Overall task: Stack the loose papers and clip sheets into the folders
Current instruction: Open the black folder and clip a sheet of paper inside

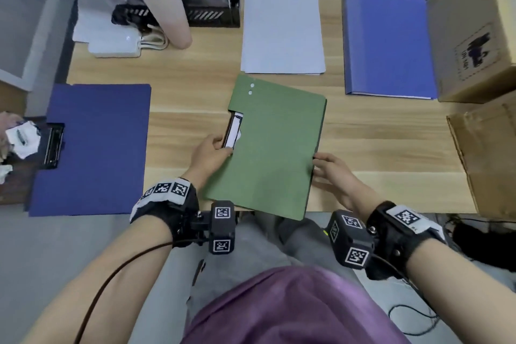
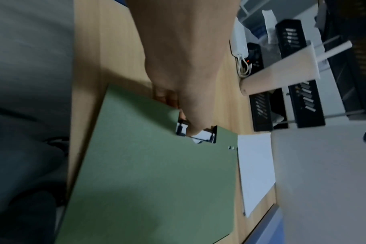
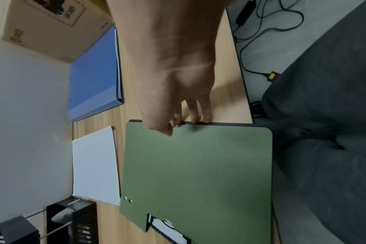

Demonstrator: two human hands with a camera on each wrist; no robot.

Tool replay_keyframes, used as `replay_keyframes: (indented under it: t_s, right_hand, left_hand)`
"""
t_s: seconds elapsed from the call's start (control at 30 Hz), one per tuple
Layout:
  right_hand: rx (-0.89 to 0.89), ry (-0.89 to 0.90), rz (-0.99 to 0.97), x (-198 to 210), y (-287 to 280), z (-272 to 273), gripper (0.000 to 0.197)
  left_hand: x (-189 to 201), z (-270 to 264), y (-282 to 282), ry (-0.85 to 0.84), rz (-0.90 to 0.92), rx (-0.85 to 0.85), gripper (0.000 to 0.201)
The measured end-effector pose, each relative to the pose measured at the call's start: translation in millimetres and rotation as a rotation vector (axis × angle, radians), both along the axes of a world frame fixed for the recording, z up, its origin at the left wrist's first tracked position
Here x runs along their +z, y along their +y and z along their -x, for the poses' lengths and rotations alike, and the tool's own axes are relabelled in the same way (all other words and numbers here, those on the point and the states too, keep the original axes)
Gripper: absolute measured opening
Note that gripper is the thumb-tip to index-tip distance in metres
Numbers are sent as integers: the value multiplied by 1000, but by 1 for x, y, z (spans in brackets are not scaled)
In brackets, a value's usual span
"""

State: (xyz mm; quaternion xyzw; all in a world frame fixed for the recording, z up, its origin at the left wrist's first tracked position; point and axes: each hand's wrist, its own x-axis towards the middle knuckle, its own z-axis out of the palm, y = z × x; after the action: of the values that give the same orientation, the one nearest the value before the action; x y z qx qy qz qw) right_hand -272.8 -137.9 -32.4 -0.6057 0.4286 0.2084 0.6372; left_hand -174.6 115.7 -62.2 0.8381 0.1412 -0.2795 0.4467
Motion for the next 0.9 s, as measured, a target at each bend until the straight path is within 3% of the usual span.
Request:
replay_keyframes:
  t_s: [0.1,0.2,0.3,0.5,0.63,0.8,0.9]
  right_hand:
    - [-26,4,16,1,4,0,25]
    - [-35,15,-4,-2,9,2,22]
    - [-19,9,-13,-2,18,2,21]
    - [25,-32,-38,8,42,-11,9]
    - [49,-97,-152,27,53,-28,29]
    - [-13,-160,-146,47,41,-45,31]
    - [-111,-201,-136,51,22,-48,24]
  left_hand:
    - [10,-2,5,137,196,27,26]
    - [23,-1,6,167,256,-78,34]
    - [37,-3,10,183,339,-66,36]
    - [72,-22,33,34,375,-43,28]
    - [93,-40,42,-29,473,73,28]
    - [113,-67,16,-196,529,215,29]
    - [112,-76,-9,-213,525,286,30]
